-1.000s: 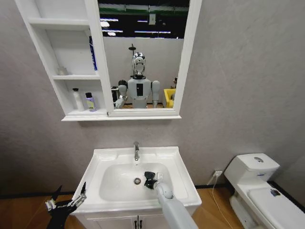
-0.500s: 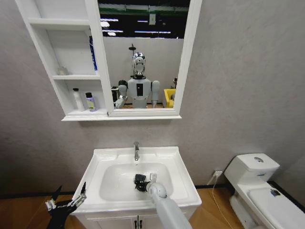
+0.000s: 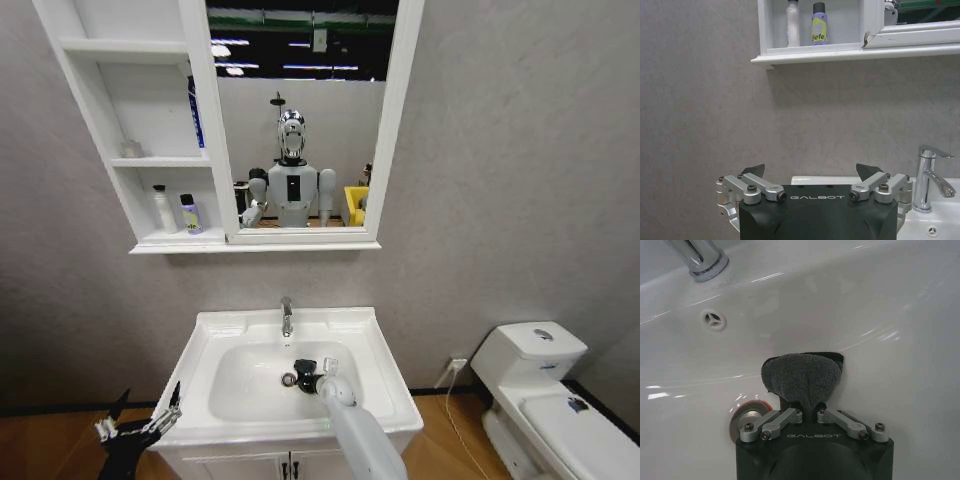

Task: Move facial cleanser and shampoo from washbasin to cabinet, then wipe washbasin with towel.

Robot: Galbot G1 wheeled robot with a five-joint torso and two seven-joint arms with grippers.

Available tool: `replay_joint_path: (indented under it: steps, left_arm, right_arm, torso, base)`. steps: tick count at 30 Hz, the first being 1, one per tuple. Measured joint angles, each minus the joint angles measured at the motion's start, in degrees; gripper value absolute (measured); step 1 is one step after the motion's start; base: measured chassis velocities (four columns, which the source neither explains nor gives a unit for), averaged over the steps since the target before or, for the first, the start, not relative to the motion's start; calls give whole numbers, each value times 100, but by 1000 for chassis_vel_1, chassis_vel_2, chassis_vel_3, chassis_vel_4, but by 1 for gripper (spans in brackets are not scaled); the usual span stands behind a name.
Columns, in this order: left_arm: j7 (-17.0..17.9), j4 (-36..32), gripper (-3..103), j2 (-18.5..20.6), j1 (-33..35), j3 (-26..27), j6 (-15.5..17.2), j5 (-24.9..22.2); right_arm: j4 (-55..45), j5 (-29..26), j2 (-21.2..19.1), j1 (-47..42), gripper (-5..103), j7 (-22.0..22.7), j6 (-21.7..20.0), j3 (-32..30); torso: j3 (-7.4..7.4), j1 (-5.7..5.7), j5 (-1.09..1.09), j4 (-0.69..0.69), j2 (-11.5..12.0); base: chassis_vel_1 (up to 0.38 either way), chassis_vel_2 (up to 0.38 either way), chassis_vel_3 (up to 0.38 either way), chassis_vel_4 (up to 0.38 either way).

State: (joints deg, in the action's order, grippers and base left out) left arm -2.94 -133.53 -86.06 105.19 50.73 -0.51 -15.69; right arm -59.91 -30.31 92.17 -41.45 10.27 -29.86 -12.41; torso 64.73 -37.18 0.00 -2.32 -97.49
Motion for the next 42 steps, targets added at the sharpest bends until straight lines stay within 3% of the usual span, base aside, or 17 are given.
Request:
replay_joint_path:
  steps: [14, 26, 37, 42]
  left_arm:
    - [0, 0, 100, 0, 0, 0, 0, 0]
    - [0, 0, 100, 0, 0, 0, 0, 0]
    - [0, 0, 100, 0, 0, 0, 0, 0]
    - [0, 0, 100, 0, 0, 0, 0, -1]
  right_arm:
    - [657, 483, 2, 328, 8, -412, 263, 165]
    - [511, 483, -3, 184, 8, -431, 315, 526]
    - [551, 445, -8, 133, 8, -1088, 582, 648]
    - [485, 520, -6, 99, 8, -1063, 617, 657]
  torso:
    - [-3, 2, -2, -2, -3]
    - [1, -1, 0, 0, 0]
    - [2, -2, -1, 1, 2]
    - [2, -3, 0, 2, 2]
  base:
    - [0, 0, 0, 0]
    - [0, 0, 0, 0]
    - [0, 0, 0, 0]
    - [0, 0, 0, 0]
